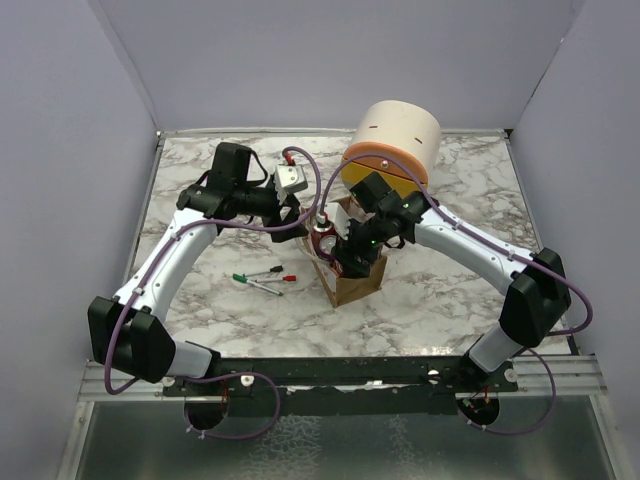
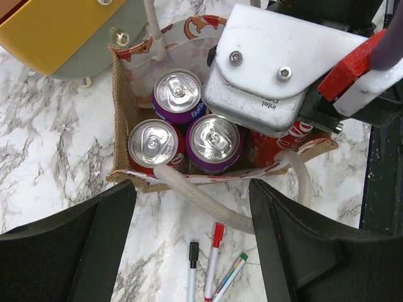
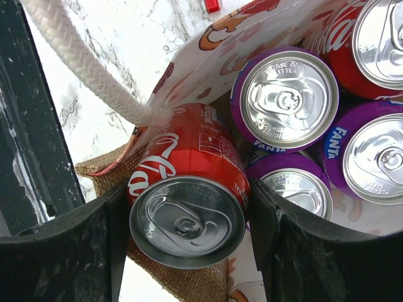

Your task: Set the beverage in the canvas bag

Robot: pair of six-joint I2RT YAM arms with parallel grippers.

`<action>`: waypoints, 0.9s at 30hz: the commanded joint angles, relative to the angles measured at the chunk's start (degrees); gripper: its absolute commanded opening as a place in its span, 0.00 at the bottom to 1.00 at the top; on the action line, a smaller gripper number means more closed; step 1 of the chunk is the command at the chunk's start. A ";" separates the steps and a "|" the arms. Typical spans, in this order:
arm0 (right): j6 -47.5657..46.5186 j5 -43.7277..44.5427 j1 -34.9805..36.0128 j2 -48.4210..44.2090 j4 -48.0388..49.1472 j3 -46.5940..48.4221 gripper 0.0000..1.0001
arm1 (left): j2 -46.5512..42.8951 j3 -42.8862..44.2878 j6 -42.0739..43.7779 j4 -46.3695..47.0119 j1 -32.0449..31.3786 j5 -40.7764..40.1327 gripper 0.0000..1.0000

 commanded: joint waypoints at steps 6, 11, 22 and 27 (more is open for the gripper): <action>-6.12 -6.39 1.43 -0.14 -4.33 0.27 0.55 | -1.88 2.22 2.24 -2.21 0.84 0.82 0.74; -10.60 -7.30 1.53 0.25 -5.83 2.50 0.55 | -2.03 1.98 2.26 -2.27 1.06 0.98 0.74; -15.45 -8.86 1.83 2.00 -6.63 1.92 0.58 | -3.10 1.69 1.33 -1.72 2.05 1.06 0.74; -15.22 -7.92 2.13 3.47 -5.67 1.50 0.59 | -3.18 1.52 1.23 -1.60 2.21 1.21 0.74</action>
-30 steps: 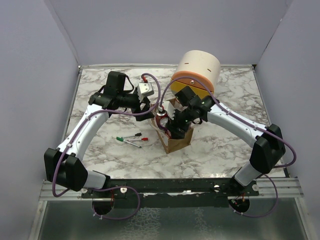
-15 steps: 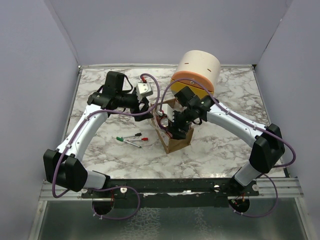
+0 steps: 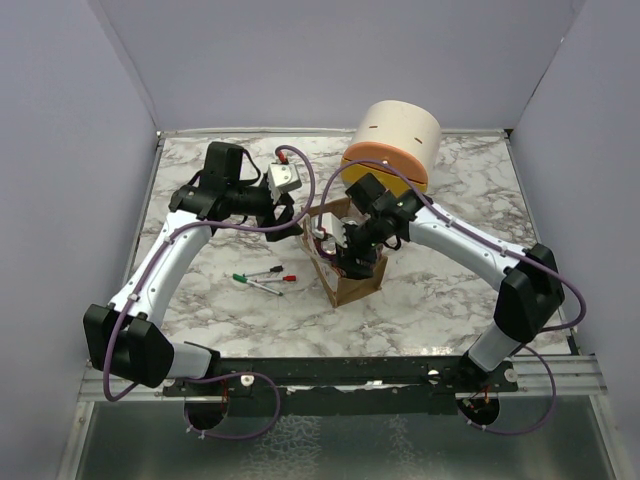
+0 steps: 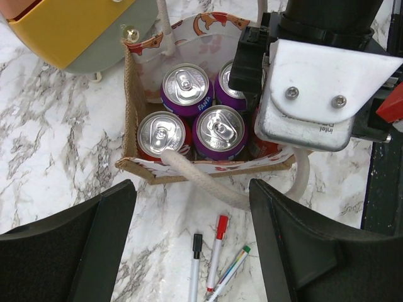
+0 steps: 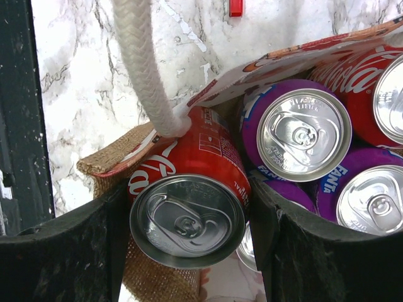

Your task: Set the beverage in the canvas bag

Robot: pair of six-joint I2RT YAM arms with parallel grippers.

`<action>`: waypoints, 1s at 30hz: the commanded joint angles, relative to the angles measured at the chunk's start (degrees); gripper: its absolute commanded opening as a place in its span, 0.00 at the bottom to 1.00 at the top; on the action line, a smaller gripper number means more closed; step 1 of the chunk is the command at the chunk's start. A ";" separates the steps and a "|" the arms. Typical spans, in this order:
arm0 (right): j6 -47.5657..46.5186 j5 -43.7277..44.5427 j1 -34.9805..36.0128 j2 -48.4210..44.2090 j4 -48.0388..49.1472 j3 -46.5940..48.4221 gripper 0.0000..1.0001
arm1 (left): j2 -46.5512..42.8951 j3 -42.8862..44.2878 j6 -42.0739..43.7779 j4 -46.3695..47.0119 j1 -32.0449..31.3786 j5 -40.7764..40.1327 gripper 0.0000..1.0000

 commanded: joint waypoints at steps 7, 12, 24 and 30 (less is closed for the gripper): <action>1.21 -5.16 1.75 2.00 0.13 -2.73 0.60 | -2.06 0.57 0.32 0.47 0.71 1.16 0.74; 2.24 -4.43 1.75 2.02 1.16 -4.05 0.66 | -2.23 0.55 0.25 0.60 0.79 1.35 0.74; 3.37 -5.20 1.75 1.92 2.01 -5.16 0.75 | -2.23 0.44 0.29 0.72 0.94 1.58 0.74; 3.93 -5.67 1.75 1.52 1.50 -3.97 0.71 | -2.29 0.38 0.28 0.69 0.96 1.59 0.74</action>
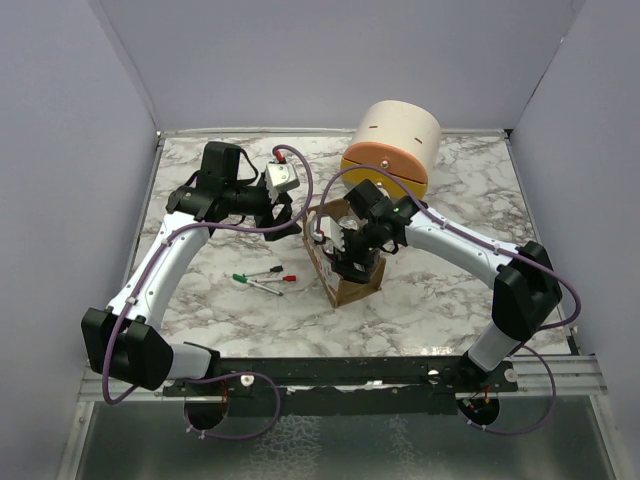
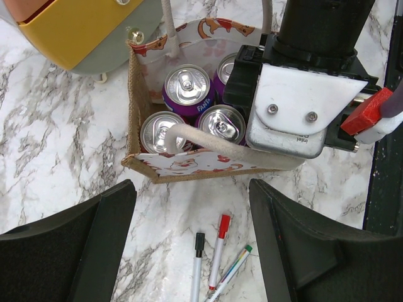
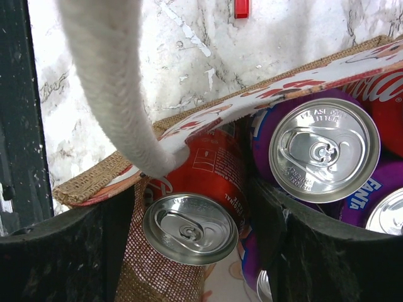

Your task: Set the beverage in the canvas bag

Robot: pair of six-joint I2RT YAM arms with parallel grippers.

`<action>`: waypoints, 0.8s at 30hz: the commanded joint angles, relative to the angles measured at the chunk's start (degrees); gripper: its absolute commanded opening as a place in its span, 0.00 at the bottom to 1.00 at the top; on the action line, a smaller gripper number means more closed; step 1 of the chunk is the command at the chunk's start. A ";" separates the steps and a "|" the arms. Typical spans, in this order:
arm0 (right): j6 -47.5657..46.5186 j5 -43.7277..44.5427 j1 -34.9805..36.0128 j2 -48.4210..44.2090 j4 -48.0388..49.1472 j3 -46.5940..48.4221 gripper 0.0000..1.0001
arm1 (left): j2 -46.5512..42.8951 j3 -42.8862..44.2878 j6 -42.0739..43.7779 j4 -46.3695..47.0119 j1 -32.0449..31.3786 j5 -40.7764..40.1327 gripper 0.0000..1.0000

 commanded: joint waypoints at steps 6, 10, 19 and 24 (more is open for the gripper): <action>4.36 -5.29 1.49 -1.53 -1.95 0.87 0.71 | -1.70 0.21 0.42 0.74 0.41 1.59 0.74; 6.10 -4.56 1.49 -2.89 -0.88 1.48 0.74 | -1.84 -0.05 0.46 0.75 0.48 1.66 0.74; 7.54 -3.61 1.49 -3.44 -1.10 3.24 0.78 | -1.99 -0.23 0.51 0.73 0.48 1.78 0.74; 8.58 -2.49 1.42 -3.91 -0.97 4.39 0.77 | -2.09 -0.41 0.87 0.50 0.57 1.87 0.74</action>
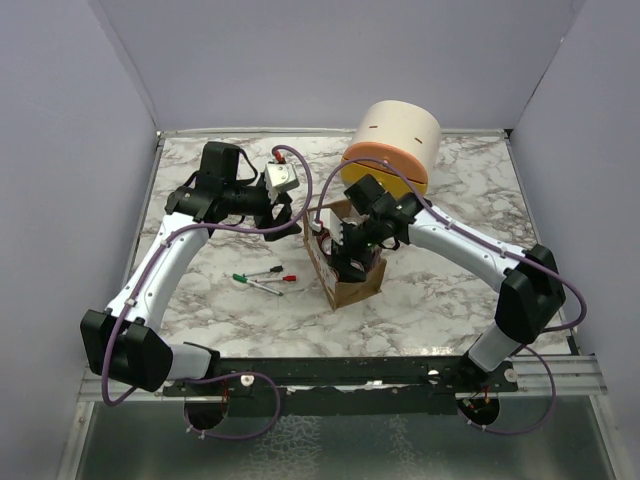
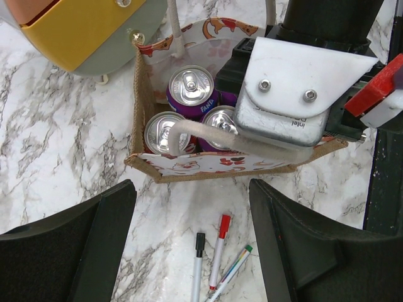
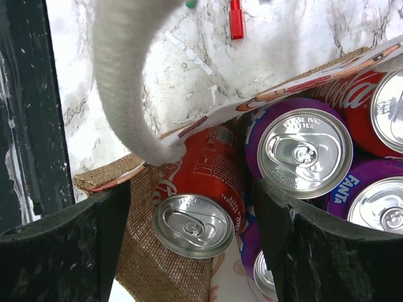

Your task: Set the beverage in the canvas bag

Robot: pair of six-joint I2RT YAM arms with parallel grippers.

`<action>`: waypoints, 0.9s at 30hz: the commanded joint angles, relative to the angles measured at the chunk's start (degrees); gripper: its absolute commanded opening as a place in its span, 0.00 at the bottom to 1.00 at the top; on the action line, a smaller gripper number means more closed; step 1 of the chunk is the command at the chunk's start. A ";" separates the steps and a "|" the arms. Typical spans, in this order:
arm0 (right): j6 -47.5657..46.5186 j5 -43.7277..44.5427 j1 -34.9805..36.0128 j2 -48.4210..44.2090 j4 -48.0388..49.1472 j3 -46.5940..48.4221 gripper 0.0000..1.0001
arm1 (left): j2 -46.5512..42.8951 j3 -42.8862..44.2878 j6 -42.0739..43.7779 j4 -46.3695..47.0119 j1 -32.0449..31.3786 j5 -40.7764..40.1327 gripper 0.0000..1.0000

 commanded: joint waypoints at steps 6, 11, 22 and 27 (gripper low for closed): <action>3.13 0.30 1.03 -3.51 -0.75 3.75 0.77 | -1.80 -0.27 1.06 0.31 0.54 1.98 0.74; 3.29 1.72 1.03 -4.24 -0.70 4.41 0.77 | -1.85 -0.37 1.24 0.18 0.66 2.03 0.74; 3.25 5.88 -1.14 -6.17 1.24 4.26 0.73 | -2.24 -0.29 1.20 0.07 0.65 2.28 0.74; 2.10 8.48 -1.43 -5.85 2.66 1.39 0.70 | -2.42 -0.07 0.84 0.02 0.78 2.54 0.74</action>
